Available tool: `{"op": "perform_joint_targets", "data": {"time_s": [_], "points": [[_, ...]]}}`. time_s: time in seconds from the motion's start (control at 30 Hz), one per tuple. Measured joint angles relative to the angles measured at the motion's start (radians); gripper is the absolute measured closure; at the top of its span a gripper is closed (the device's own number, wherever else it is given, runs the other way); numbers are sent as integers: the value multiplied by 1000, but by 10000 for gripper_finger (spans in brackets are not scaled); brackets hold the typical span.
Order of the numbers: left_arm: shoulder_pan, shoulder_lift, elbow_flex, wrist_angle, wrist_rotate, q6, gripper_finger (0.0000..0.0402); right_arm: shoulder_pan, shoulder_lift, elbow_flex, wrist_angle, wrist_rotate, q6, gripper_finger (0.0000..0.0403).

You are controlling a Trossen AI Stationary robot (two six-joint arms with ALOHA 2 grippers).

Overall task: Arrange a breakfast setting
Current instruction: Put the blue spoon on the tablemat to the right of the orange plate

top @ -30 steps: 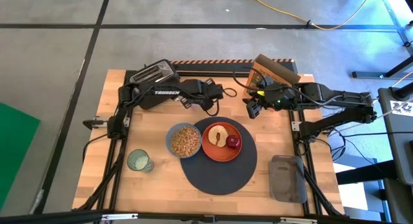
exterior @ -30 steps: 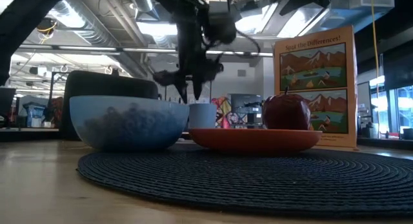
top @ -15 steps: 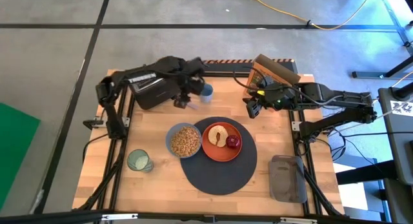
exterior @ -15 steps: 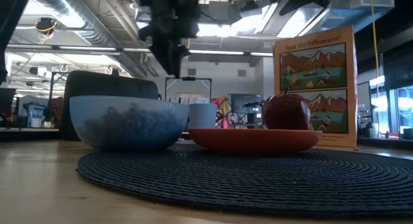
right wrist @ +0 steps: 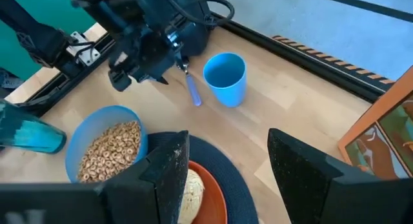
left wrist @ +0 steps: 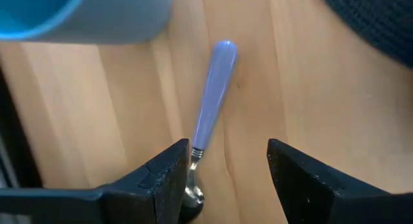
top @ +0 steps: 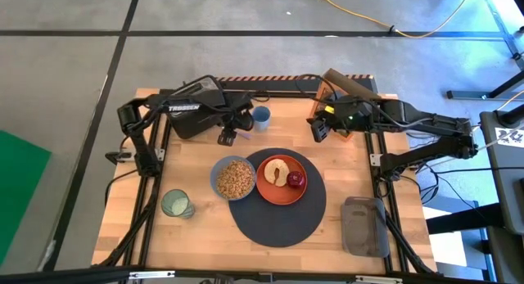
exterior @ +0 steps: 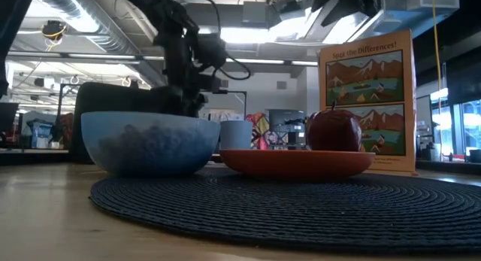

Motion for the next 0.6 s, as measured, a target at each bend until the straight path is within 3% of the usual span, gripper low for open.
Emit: {"op": "perform_joint_targets", "data": {"time_s": [0.6], "points": [[8,175,-6,111,-2,27,217,-29,0,-11,9,-19,-9,201]]}}
